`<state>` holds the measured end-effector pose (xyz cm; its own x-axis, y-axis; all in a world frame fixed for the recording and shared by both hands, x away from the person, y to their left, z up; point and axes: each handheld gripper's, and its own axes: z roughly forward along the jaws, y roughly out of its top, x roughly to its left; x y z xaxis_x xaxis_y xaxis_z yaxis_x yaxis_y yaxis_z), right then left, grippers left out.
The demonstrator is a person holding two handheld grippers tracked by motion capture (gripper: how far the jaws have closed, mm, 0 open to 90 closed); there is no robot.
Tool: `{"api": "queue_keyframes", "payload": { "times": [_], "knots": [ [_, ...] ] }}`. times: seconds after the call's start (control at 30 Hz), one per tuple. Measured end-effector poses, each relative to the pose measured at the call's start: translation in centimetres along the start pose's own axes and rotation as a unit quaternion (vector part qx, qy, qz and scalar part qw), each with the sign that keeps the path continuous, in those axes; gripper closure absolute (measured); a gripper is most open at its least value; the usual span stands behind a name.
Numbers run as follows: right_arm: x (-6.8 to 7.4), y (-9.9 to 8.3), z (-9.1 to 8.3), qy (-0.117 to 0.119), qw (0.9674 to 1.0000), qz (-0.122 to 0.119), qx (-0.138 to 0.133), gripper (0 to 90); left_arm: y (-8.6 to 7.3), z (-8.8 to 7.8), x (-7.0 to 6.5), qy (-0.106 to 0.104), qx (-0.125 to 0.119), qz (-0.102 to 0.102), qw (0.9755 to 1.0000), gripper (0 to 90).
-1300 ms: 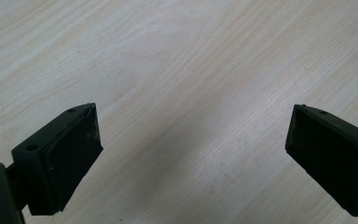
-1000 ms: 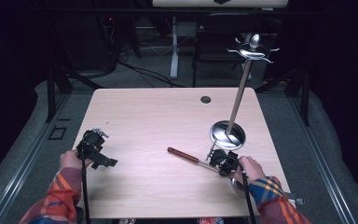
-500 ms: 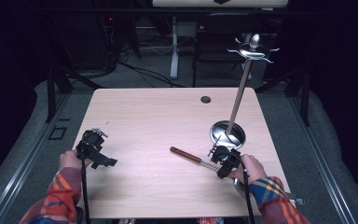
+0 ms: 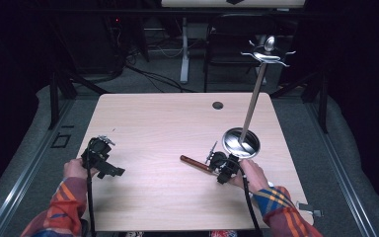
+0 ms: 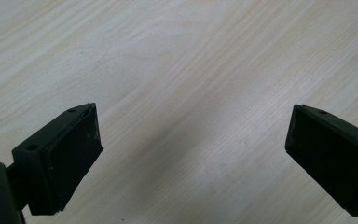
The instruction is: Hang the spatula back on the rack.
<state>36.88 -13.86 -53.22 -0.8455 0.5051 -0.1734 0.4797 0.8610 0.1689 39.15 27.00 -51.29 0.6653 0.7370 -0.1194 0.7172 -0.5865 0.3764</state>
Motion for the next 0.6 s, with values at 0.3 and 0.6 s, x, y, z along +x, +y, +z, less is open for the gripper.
{"api": "queue_keyframes", "payload": {
  "times": [0.3, 0.6],
  "knots": [
    [0.2, 1.6, 0.4, -0.015, 0.9998, -0.010, 0.004, 73.8, 0.0, 0.1, 0.0, -0.002, 0.000, 0.000, 1.0000, 3.2],
    [0.0, 2.4, 1.0, -0.013, 0.9996, -0.021, 0.015, 81.2, 0.0, 0.0, 0.0, -0.002, 0.000, 0.001, 1.0000, 3.3]
  ]
}}
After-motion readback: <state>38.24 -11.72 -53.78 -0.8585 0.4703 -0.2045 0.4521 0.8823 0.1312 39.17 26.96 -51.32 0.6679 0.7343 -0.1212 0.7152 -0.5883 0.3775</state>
